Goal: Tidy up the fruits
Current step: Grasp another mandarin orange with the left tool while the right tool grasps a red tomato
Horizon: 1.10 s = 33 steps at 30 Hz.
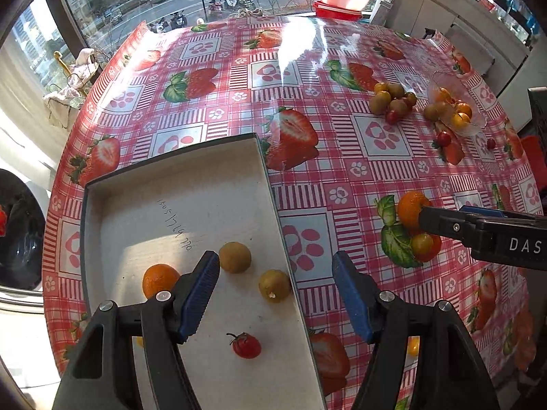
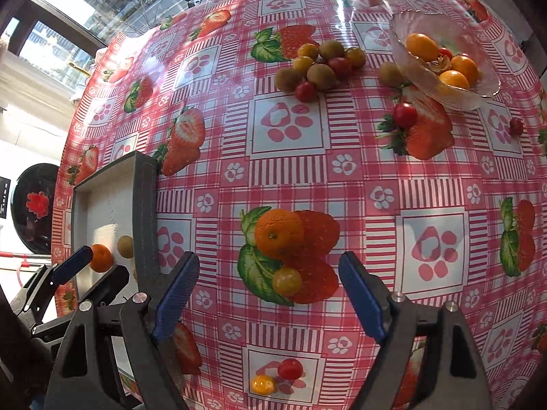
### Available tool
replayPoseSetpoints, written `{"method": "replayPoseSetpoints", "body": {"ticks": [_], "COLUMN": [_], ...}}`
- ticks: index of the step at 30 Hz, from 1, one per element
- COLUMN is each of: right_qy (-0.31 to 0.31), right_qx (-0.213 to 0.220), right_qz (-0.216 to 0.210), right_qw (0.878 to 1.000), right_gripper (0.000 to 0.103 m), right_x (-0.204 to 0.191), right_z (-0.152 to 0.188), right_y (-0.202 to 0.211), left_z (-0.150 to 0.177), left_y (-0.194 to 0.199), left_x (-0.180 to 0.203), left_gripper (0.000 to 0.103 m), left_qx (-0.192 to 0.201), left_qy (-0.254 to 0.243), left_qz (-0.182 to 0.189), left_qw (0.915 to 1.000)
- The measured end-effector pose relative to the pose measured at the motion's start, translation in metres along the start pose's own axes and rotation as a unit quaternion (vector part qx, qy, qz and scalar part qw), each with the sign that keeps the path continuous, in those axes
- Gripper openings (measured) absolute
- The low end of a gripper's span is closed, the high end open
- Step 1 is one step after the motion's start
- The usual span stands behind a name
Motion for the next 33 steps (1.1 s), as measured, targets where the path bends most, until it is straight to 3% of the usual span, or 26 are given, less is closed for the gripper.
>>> {"method": "replayPoseSetpoints", "body": {"ticks": [12, 20, 29, 31, 33], "right_qy": [-0.051, -0.04, -0.019, -0.011, 0.001], "right_qx": [0.011, 0.025, 0.044, 0.053, 0.058], "right_qz": [0.024, 0.033, 0.052, 0.057, 0.063], "right_qw": [0.998, 0.998, 0.998, 0.997, 0.996], "right_gripper": [0.086, 0.086, 0.086, 0.082, 0.072], "right_x": [0.069, 0.087, 0.092, 0.091, 0.088], "right_z": [-0.013, -0.045, -0.078, -0.085, -0.092], "right_y": [0.007, 0.003, -0.014, -0.014, -0.016], "left_z": [-0.025, -0.042, -0.043, -0.042, -0.041], "left_y": [-0.023, -0.038, -0.062, -0.066, -0.068], "left_x": [0.09, 0.115, 0.125, 0.127, 0.127], "left_gripper": [0.069, 0.069, 0.069, 0.069, 0.069], "left_qx": [-0.016, -0.015, -0.035, -0.04, -0.043], "left_qy": [-0.045, -0.041, -0.028, -0.024, -0.022], "left_qz": [0.045, 0.05, 0.028, 0.025, 0.02], "left_qw": [0.9979, 0.9978, 0.9986, 0.9986, 0.9986]}}
Point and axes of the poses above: each gripper's, at about its wrist camera, not at the fingertips, and y roughly against the way its jaws point, x to its right, z to its underside, the point moved 3 cm from there along -y, roughly the way its jaws point, and after that the axes turned 5 degrees about -z, right-handed, at the moved point
